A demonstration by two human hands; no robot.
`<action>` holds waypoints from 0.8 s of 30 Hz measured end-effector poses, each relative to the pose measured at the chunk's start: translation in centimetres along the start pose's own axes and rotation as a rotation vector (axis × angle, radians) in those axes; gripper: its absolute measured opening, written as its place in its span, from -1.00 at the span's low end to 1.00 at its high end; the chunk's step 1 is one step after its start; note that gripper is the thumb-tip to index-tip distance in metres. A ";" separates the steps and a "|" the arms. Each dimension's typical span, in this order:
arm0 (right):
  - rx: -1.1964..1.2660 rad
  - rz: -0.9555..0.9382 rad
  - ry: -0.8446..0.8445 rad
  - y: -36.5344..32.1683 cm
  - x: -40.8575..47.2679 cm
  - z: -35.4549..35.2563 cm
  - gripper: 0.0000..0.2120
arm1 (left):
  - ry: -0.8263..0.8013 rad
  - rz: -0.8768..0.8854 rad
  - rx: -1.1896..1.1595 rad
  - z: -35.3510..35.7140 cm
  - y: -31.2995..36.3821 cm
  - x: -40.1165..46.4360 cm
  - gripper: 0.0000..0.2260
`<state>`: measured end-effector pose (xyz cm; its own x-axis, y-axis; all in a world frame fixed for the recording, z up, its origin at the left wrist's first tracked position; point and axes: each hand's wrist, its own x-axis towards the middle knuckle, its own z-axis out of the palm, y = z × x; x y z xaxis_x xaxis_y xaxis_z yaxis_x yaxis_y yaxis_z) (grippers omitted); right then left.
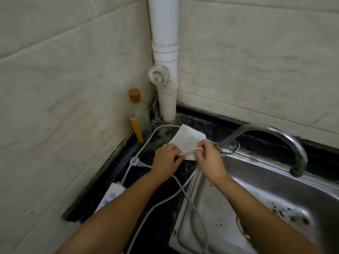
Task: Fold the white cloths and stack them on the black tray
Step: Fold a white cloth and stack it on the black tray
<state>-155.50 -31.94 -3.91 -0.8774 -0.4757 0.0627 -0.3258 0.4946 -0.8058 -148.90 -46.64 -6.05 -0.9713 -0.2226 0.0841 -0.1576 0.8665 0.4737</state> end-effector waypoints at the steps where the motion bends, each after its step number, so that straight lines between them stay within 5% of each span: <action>1: 0.037 0.004 0.046 -0.5 -1.1 -1.2 -0.92 | 0.001 0.016 -0.003 -0.7 0.6 -0.8 -0.78; 13: 0.300 0.095 0.434 -0.5 -23.0 -15.4 -0.86 | -0.084 -0.017 -0.472 -4.2 12.5 -12.6 -0.74; 19: 0.292 0.276 0.672 4.4 -34.5 -25.4 -0.71 | -0.359 0.024 -0.732 0.6 24.4 -15.1 -0.86; 24: 0.352 0.418 0.789 10.6 -43.7 -34.0 -0.73 | -0.526 0.136 -0.681 7.8 35.9 -16.9 -0.73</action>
<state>-132.56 18.85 4.84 -0.9247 0.3806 0.0048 0.0793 0.2050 -0.9756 -139.53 -8.26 2.69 -0.9567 0.2441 -0.1582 -0.0567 0.3769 0.9245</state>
